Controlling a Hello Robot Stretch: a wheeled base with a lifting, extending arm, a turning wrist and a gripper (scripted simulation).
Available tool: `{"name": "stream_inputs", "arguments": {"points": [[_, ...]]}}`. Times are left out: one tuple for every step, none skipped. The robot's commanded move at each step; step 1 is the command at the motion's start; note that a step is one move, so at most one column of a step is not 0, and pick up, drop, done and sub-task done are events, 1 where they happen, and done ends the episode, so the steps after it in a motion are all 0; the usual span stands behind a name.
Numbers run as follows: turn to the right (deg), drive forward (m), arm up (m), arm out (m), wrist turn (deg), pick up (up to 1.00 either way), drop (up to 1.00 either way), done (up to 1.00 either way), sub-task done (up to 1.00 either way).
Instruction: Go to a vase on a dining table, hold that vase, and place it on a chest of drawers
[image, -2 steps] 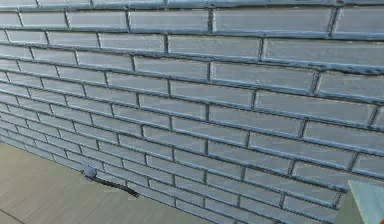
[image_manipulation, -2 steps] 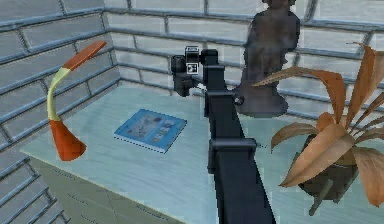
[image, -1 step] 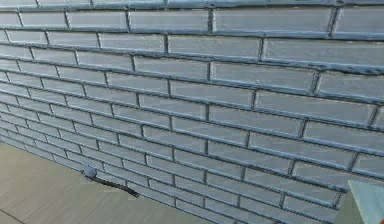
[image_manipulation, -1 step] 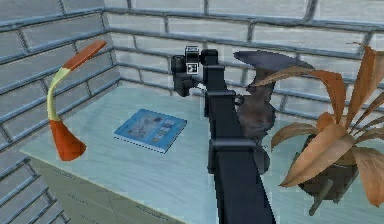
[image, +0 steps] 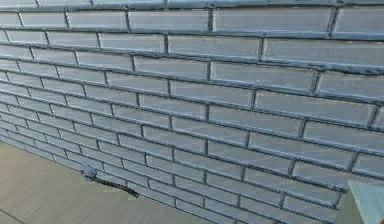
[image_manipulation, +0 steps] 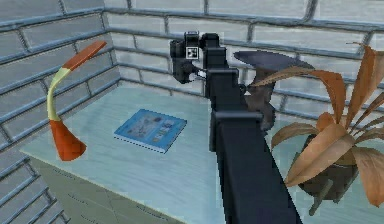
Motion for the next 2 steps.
{"name": "stream_inputs", "arguments": {"points": [[0.0,0.00,0.00,-0.08,0.0,0.00,0.00,0.00,0.00],[0.0,0.00,0.00,0.00,0.0,0.00,0.00,1.00,0.00]]}}
